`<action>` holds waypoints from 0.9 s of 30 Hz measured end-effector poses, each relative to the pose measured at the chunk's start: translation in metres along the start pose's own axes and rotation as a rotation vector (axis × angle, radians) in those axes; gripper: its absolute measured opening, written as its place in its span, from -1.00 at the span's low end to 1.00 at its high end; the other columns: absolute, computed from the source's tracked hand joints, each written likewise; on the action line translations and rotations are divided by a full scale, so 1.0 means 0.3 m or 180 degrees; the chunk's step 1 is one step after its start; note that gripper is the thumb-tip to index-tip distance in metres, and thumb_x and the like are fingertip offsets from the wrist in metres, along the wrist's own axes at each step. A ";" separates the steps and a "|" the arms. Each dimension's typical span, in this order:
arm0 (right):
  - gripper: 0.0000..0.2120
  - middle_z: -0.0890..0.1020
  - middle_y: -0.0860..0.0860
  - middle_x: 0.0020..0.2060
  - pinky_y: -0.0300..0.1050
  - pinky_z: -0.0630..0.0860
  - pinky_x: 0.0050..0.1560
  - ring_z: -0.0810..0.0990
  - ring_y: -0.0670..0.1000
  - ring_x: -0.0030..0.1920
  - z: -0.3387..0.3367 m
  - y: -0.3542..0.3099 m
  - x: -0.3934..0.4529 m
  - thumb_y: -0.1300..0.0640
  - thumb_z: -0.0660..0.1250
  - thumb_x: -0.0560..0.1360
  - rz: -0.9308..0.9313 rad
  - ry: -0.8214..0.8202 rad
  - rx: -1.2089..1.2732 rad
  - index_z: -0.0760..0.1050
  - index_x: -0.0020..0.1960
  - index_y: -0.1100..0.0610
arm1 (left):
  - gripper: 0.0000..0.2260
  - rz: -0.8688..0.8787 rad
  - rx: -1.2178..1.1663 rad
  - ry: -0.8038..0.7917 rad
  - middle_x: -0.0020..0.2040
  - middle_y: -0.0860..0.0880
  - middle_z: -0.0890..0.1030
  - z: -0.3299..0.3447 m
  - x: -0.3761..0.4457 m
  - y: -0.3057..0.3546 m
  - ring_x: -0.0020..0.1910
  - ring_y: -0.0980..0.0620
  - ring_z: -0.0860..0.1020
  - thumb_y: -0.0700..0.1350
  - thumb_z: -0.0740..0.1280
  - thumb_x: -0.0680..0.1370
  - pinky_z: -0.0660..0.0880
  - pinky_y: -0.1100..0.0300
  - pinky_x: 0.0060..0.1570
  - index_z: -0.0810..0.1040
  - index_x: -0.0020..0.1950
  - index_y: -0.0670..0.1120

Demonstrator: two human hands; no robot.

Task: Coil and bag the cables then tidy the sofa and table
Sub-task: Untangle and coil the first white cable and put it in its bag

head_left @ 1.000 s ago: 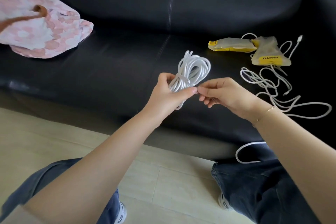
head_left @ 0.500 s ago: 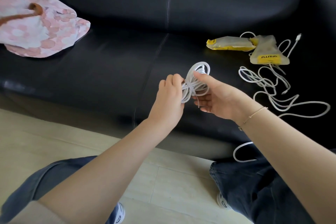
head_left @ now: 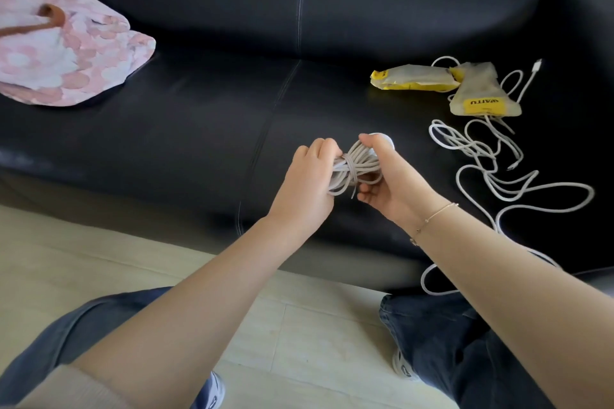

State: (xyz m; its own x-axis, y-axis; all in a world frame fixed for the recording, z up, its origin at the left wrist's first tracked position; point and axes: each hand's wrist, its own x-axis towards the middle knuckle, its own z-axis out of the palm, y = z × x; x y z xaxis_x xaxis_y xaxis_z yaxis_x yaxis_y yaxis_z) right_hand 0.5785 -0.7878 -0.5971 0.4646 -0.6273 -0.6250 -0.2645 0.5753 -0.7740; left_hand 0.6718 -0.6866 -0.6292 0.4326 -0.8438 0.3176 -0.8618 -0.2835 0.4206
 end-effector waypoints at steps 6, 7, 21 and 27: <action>-0.60 0.64 0.08 -0.27 -0.21 0.53 -0.41 0.55 -0.05 -0.42 -0.001 -0.019 0.006 -0.06 0.41 0.45 -0.0367 0.0289 -0.0033 0.57 0.10 0.24 | -0.73 -0.0048 -0.0333 -0.0051 -0.03 0.06 0.39 -0.018 0.041 -0.009 -0.15 0.06 0.41 -0.28 0.42 0.46 0.27 0.31 -0.33 0.40 0.06 -0.10; -0.61 0.65 0.08 -0.27 -0.21 0.53 -0.42 0.55 -0.05 -0.42 -0.001 -0.026 0.005 -0.05 0.41 0.46 -0.0398 0.0323 -0.0014 0.56 0.10 0.24 | -0.73 -0.0033 -0.0348 -0.0031 -0.03 0.06 0.40 -0.018 0.048 -0.007 -0.16 0.07 0.41 -0.26 0.42 0.47 0.28 0.34 -0.34 0.40 0.06 -0.10; -0.69 0.65 0.08 -0.19 -0.09 0.63 -0.19 0.55 -0.04 -0.40 -0.265 -0.237 0.076 0.01 0.40 0.48 -0.1288 0.0755 0.0512 0.54 0.09 0.21 | -0.40 -0.0649 -0.0216 -0.0955 0.43 -0.09 0.31 0.106 0.497 0.006 0.40 -0.09 0.30 -0.21 0.38 0.52 0.36 -0.08 0.34 0.24 0.51 -0.03; -0.58 0.69 0.15 -0.01 -0.12 0.63 -0.16 0.63 -0.01 -0.26 -0.350 -0.245 0.094 -0.01 0.41 0.47 -0.1360 0.0770 0.0808 0.52 0.20 0.25 | -0.45 -0.0125 0.0027 -0.0716 0.49 -0.08 0.29 0.322 0.742 0.067 0.45 -0.10 0.27 -0.07 0.37 0.55 0.31 -0.10 0.33 0.26 0.49 -0.07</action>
State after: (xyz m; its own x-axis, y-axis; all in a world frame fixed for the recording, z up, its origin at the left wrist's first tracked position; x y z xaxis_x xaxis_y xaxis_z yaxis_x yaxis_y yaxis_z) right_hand 0.5222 -0.9029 -0.5684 0.2706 -0.9182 -0.2892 0.1311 0.3327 -0.9339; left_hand 0.7252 -0.9240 -0.6320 0.3967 -0.9121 0.1031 -0.8481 -0.3212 0.4215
